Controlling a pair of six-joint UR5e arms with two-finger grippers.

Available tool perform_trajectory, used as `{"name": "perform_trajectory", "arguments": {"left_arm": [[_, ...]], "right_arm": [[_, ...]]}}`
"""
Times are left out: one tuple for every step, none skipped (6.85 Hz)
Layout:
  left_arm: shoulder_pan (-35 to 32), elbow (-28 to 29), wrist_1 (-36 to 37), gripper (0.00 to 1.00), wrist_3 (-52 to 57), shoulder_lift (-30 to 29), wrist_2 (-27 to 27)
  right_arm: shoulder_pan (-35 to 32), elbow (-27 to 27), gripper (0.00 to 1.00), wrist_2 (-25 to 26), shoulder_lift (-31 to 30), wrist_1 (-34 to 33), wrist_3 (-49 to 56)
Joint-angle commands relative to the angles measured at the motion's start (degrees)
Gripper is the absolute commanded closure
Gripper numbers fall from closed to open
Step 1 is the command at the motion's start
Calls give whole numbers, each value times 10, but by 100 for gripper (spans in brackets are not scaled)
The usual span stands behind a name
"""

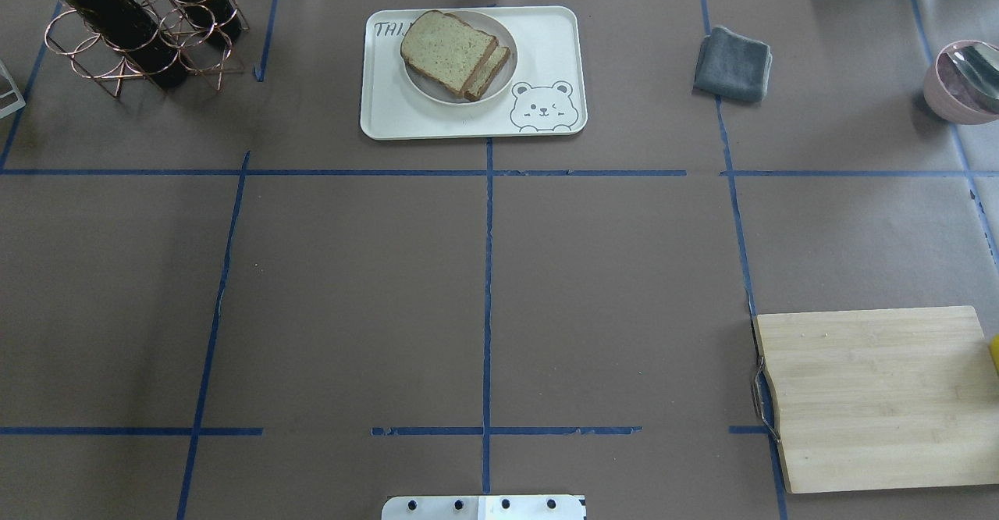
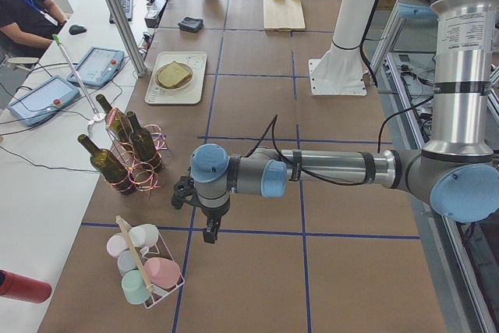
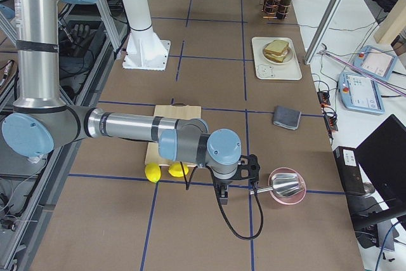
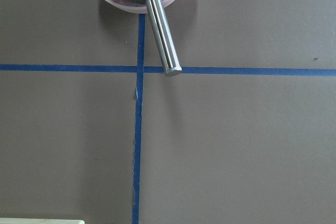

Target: Make sandwich and place on tray

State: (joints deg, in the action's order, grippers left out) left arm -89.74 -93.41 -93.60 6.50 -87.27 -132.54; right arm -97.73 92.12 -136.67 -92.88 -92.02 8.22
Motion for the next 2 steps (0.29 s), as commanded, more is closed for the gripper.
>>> {"name": "perform_trajectory", "arguments": {"left_arm": [[0,2,0,0,0,0,-1],[0,2,0,0,0,0,-2]], "right_arm": [[0,1,0,0,2,0,0],[0,1,0,0,2,0,0]]}}
